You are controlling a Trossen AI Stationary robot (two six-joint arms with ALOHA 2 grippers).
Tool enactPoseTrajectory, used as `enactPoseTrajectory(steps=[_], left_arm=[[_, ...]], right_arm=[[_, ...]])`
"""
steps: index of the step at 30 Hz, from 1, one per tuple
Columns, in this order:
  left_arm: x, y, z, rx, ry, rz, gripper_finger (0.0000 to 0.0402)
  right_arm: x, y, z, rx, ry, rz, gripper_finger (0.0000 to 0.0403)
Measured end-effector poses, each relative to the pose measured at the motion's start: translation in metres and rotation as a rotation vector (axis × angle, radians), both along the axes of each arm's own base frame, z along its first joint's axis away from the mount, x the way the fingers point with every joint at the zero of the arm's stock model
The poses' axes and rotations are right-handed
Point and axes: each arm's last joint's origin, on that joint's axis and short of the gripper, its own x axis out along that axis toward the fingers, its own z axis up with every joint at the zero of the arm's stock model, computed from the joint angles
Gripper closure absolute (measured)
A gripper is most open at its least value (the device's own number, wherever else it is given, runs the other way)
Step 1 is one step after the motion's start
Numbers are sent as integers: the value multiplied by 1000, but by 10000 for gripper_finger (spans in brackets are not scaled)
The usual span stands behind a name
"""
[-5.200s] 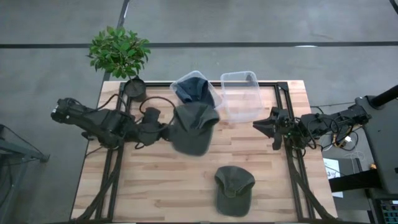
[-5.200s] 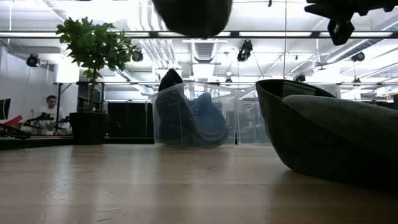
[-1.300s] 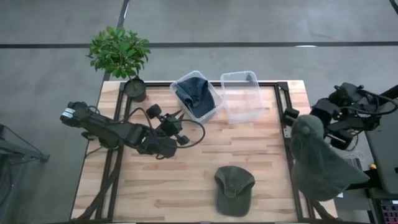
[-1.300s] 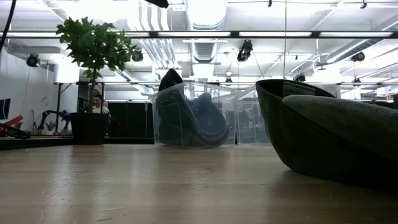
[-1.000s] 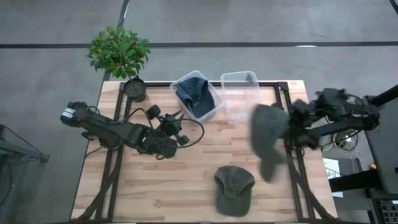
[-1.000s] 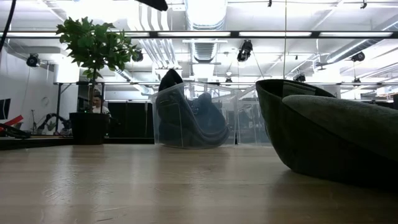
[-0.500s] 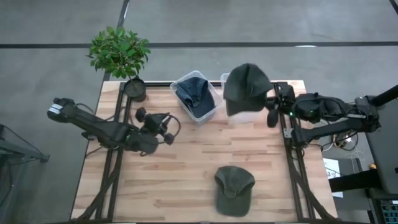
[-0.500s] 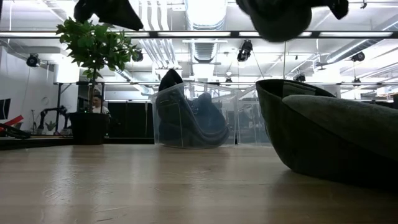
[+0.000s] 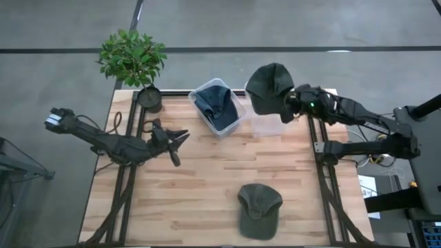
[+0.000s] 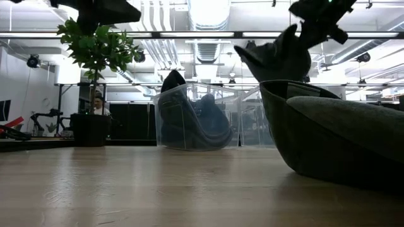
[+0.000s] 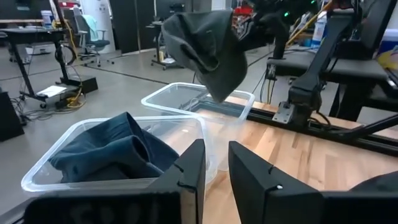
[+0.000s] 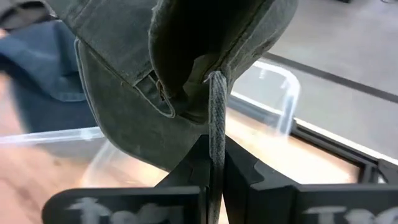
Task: Pick & Place hat
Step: Put the top black cap into the right transparent bin
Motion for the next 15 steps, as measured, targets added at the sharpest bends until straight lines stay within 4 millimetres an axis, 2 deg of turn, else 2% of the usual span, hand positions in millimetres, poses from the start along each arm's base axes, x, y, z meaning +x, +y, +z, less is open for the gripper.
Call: enactPoseTrajectory(steps=[8,15], left_arm=[[-13,4,-5,-10,-25,-36,338],[-14,4,-5,-7,-21,-41,338]], right_arm=[[15,-35,-21,164,67,32,390],[25,-44,-33,228,95,0,390]])
